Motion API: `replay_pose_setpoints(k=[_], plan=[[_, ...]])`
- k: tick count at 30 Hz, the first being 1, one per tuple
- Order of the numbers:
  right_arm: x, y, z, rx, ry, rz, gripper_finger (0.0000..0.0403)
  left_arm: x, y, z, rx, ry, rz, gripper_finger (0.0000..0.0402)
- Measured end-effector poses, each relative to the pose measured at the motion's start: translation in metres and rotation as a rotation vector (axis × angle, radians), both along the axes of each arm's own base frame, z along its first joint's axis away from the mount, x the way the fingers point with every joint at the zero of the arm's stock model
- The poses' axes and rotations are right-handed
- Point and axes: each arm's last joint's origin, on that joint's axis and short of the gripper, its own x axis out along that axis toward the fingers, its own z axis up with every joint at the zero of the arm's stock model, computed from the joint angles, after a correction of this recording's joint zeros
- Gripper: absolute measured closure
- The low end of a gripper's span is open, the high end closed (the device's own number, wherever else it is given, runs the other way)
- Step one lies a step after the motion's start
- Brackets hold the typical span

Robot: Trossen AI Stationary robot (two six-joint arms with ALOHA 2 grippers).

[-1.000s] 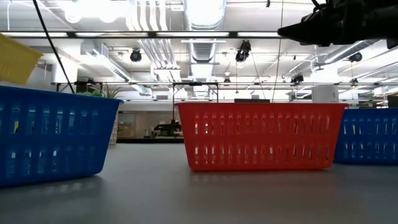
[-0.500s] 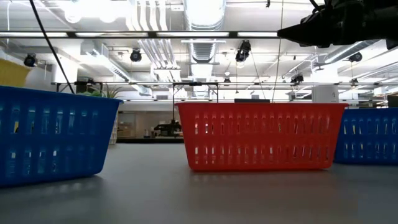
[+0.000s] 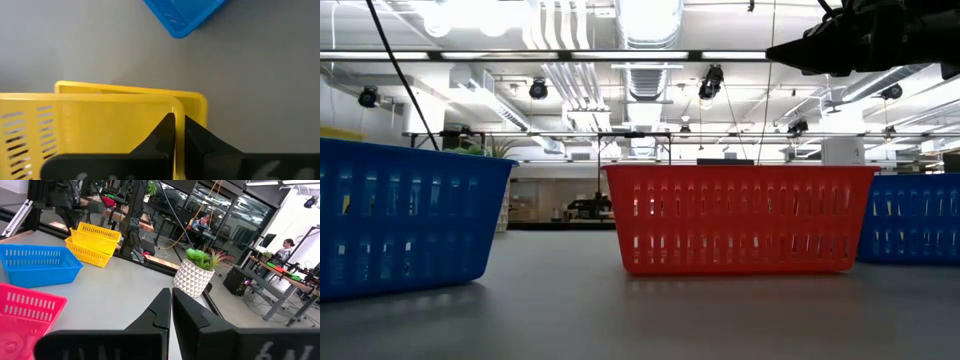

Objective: Stack baskets by color
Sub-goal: Stack the top left yellow bin on the bottom yellow bin

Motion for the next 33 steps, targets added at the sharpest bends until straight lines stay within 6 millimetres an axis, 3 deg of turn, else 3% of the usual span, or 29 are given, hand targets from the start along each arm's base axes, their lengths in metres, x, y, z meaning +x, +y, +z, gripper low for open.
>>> replay_pose_setpoints(k=[20,33], plan=[[0.0,0.0,0.0,0.007,0.0,0.0,0.0394,-0.005,0.009,-0.019,0.004,0.002,0.003,0.0397],[0.0,0.0,0.0,0.009,0.0,0.0,0.0394,-0.005,0.012,-0.01,-0.053,-0.004,0.064,0.0285]])
